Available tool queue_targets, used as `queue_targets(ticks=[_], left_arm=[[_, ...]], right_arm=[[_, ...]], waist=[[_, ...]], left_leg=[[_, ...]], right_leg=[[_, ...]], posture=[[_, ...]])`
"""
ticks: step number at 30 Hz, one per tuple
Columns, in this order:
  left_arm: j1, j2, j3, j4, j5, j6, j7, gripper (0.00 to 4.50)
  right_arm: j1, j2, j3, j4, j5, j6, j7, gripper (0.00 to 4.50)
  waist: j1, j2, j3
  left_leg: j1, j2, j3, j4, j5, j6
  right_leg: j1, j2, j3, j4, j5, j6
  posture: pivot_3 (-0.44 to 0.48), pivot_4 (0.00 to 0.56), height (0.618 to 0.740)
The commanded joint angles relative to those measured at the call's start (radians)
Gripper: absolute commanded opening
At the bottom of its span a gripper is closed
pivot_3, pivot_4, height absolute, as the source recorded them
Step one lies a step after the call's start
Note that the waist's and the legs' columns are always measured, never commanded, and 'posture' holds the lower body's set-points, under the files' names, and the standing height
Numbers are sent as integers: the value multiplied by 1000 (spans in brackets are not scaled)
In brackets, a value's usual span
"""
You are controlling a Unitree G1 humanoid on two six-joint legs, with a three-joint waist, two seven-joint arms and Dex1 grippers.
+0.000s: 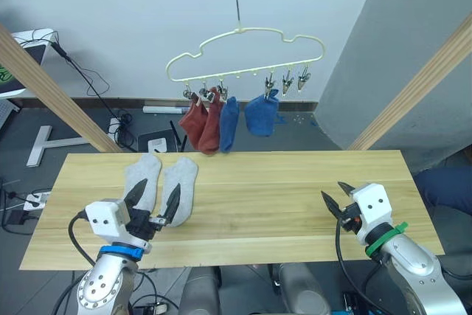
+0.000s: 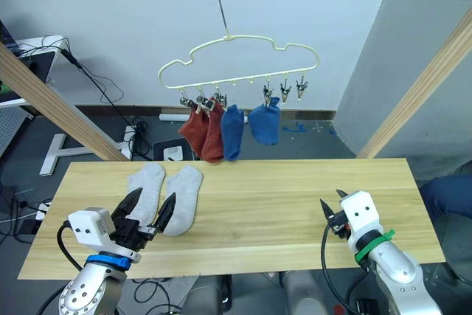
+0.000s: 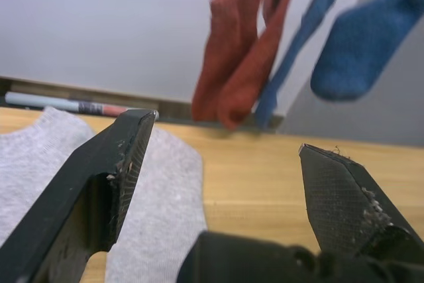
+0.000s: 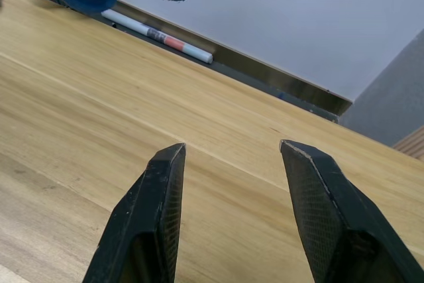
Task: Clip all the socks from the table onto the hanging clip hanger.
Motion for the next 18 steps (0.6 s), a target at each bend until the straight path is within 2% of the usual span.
queue_targets(ticks=[1, 10, 18], left_arm=[[18, -8, 2, -7, 2, -30, -1, 4010], [80, -76, -57, -27, 23, -91, 8, 4010], [94, -72, -52, -22, 33, -110, 7, 4010]], right_arm=[[14, 0, -27, -42, 19, -8, 9, 2327], [64, 36, -40, -87, 61, 34, 1, 2327], [70, 46, -37, -83, 54, 36, -3, 2327]], waist=[[0, 0, 0], [0, 0, 0], [-1, 0, 0]], left_leg=[[0, 1, 0, 0, 0, 0], [0, 1, 0, -1, -1, -1], [0, 2, -1, -1, -2, -2]], right_leg=[[0, 1, 0, 0, 0, -1], [-1, 1, 0, 0, -1, -2], [-2, 1, 0, -1, -2, -3]], posture=[[-218, 271, 740], [-222, 276, 740], [-222, 276, 740]])
